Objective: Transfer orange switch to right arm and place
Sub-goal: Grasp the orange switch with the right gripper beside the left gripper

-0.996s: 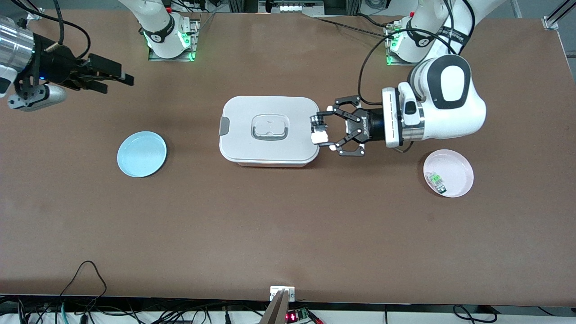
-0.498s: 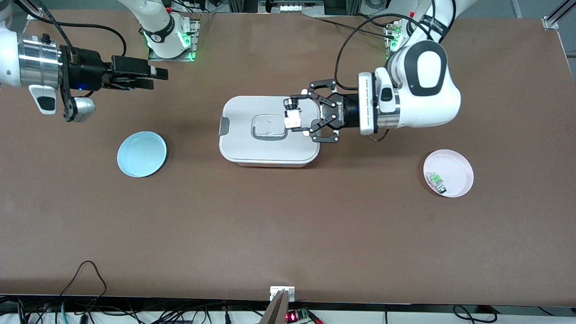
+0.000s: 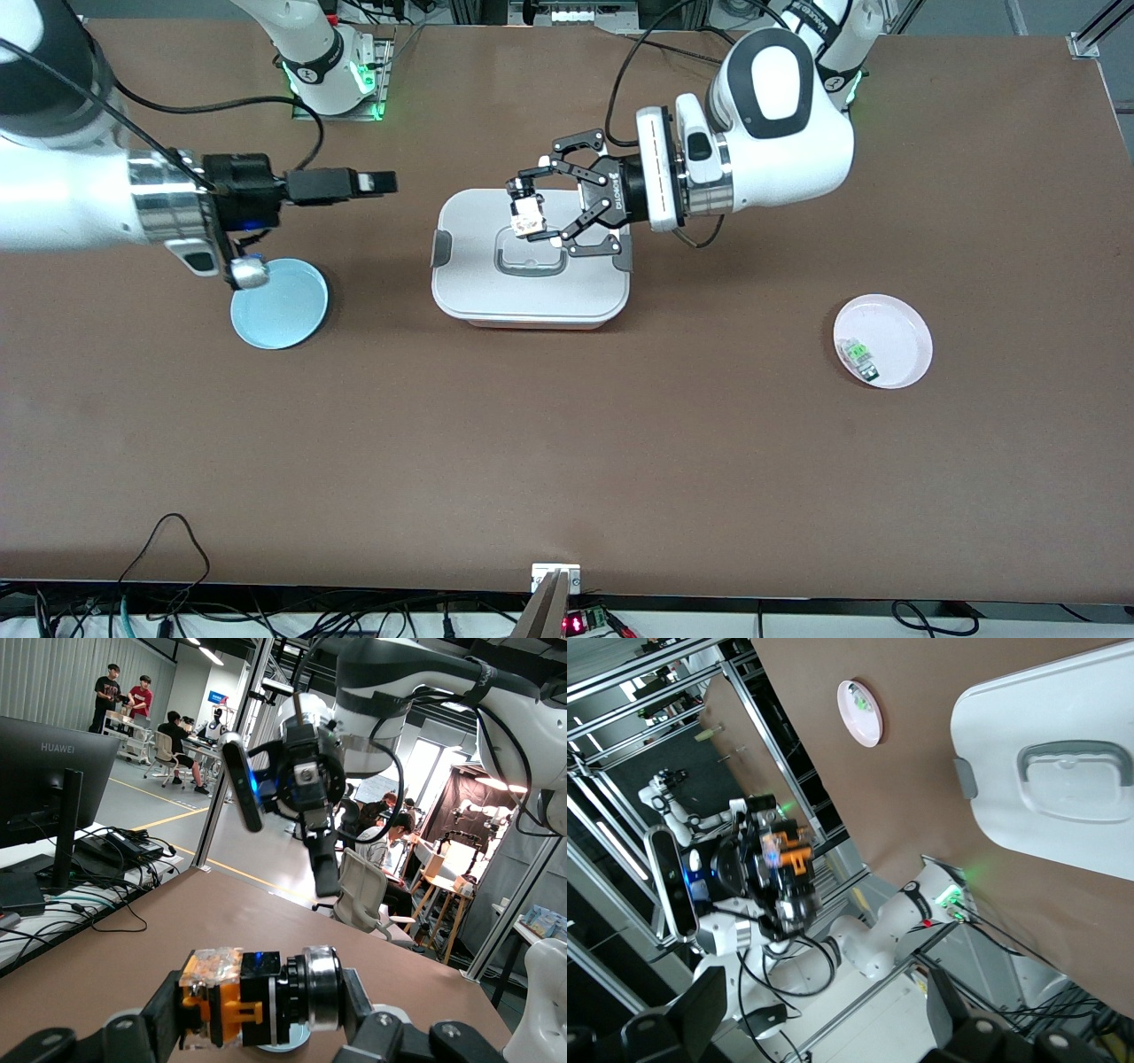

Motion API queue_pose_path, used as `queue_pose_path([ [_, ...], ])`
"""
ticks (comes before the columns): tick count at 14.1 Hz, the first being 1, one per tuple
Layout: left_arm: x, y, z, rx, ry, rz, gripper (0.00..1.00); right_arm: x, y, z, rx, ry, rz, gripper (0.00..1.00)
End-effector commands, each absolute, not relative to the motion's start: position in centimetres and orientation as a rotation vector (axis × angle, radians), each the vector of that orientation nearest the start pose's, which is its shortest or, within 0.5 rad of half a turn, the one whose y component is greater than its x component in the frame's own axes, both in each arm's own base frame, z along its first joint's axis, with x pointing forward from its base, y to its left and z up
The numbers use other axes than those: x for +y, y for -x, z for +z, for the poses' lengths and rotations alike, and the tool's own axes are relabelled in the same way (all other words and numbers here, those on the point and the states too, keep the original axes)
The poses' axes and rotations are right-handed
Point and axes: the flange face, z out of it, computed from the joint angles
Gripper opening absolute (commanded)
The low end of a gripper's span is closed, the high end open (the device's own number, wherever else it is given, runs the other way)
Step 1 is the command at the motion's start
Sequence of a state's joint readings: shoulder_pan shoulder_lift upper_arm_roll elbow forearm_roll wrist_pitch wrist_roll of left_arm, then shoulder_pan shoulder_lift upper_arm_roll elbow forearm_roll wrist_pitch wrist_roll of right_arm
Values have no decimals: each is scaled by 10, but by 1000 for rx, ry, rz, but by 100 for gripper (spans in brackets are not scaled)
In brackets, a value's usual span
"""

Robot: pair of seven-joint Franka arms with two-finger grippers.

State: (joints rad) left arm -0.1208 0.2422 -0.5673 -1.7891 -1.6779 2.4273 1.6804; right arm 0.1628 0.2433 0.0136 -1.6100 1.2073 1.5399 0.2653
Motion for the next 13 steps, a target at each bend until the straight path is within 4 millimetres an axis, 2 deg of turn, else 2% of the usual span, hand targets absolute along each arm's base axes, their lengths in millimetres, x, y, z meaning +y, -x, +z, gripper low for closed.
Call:
queue_pose_path([
  [1,-404,-518,500,-924,-1582,1001,0,229,-601,511,305,1836,646,100],
  [3,-406,-517,500,-922,-1589,1005,0,244,-601,496,326,1781,683,100],
  [6,-406,-517,500,-923,-1593,1008,0,257,-595,486,352,1700,721,100],
  [11,-406,-517,500,-923,-1593,1008,0,290,-586,483,376,1646,724,100],
  [13,-406,-517,500,-925,-1592,1007,0,297,-585,483,371,1648,713,100],
])
